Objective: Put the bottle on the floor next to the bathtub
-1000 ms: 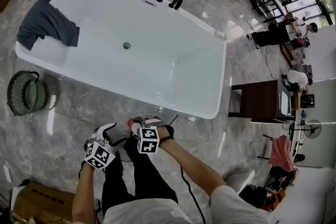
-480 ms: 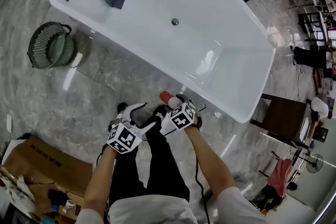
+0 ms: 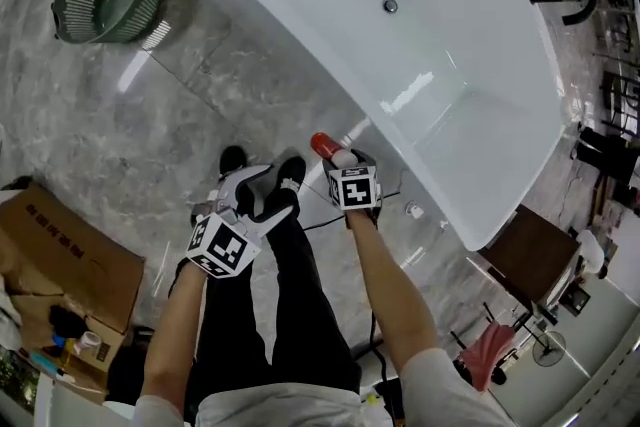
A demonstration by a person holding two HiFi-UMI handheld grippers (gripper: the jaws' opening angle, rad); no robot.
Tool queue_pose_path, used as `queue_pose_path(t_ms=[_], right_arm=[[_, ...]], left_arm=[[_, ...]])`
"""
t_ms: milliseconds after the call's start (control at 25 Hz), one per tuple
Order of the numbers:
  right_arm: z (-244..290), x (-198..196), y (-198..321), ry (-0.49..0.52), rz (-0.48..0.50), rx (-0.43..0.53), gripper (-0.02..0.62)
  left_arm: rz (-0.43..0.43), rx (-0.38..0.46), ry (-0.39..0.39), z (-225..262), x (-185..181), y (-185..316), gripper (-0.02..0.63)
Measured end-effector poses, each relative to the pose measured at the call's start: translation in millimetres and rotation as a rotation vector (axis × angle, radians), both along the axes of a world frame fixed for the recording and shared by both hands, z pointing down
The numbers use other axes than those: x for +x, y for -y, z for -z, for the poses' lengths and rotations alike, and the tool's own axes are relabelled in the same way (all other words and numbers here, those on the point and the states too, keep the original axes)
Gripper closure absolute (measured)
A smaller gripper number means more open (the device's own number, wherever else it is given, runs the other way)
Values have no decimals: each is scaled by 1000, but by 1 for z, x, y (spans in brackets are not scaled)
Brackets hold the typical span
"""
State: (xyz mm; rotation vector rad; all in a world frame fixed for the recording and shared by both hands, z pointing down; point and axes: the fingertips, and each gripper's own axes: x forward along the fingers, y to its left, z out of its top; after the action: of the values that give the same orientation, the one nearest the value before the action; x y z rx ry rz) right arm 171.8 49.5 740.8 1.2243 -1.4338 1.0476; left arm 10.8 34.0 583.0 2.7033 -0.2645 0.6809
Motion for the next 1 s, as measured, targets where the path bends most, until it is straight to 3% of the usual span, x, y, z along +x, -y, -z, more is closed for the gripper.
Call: queue_pose_path(t_ms=[440,680,1000], right_arm=[[-99,2,6,-23,24,-56,307],[-139,7,17,-19,62,-95,307],[-193,6,34,-32,53,-114,307]], left_arm=[[178,-89,-2,-53,-8,-4,253],[294,-131,-80,-62,-5,11,253],[419,-181,-61,-92,-13,18,255]])
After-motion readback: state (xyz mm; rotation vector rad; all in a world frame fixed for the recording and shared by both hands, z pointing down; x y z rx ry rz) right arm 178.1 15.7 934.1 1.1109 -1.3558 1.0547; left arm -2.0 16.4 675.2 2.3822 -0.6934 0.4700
